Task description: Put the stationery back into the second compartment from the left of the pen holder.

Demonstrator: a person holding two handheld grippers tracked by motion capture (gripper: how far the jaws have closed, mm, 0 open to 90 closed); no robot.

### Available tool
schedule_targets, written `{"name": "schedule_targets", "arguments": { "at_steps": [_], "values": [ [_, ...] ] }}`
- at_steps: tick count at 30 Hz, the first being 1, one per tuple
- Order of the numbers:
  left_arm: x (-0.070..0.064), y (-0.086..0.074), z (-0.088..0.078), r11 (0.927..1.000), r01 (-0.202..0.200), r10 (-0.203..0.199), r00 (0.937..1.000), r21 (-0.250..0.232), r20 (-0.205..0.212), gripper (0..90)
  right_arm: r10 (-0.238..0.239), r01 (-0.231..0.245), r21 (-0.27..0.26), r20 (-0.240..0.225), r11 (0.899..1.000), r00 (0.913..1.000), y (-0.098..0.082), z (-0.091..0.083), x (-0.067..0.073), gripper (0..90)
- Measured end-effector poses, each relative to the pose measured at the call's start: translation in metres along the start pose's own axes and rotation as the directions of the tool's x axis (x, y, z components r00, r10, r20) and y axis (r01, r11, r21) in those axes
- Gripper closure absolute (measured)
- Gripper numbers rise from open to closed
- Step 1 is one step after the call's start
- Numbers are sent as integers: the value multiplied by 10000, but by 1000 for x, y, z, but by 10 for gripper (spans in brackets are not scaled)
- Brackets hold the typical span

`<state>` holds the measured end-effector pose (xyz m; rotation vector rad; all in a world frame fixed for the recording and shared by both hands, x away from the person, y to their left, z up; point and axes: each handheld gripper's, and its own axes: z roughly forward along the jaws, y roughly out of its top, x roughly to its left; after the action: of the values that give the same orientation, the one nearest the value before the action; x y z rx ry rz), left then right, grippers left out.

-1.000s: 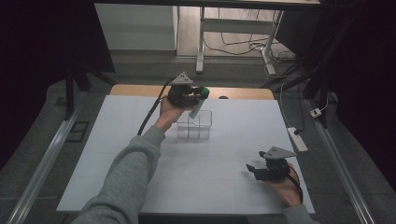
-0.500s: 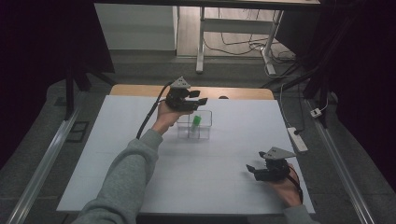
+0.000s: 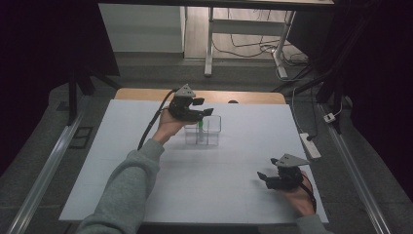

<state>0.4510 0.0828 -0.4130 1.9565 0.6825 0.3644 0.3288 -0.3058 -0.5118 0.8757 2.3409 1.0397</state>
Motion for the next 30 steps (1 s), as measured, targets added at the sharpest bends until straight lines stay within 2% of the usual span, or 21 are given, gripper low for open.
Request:
{"name": "schedule_targets", "arguments": {
  "at_steps": [1, 4, 7, 15, 22, 25, 30],
  "values": [
    [-1, -2, -2, 10000, -62, 62, 9999, 44, -103, 392, -1, 1, 7, 0, 10000, 10000, 0, 0, 0, 236],
    [-1, -7, -9, 10000, 59, -58, 10000, 28, -74, 387, -29, 29, 93, -2, 10000, 10000, 0, 1, 0, 235],
    [-4, -13, -18, 9999, -95, 98, 9995, 118, -310, 385, -52, 52, 95, -7, 9999, 10000, 0, 1, 0, 235],
    [-10, -26, -41, 9994, -254, 268, 9979, 243, -592, 368, -41, 41, 33, -30, 10000, 10000, 0, 0, 1, 236],
    [-16, -44, -68, 9992, -394, 399, 9956, 67, -851, 368, 34, -35, 72, 79, 10000, 10000, -4, -5, 1, 237],
    [-19, -53, -77, 9987, -466, 483, 9941, 200, -974, 368, 74, -74, -17, 152, 10000, 9999, -6, -8, 0, 238],
    [-20, -73, -89, 9992, -230, 261, 9949, 329, -972, 367, 127, -126, -42, 226, 9999, 9997, -8, -12, 1, 238]
  ]
}}
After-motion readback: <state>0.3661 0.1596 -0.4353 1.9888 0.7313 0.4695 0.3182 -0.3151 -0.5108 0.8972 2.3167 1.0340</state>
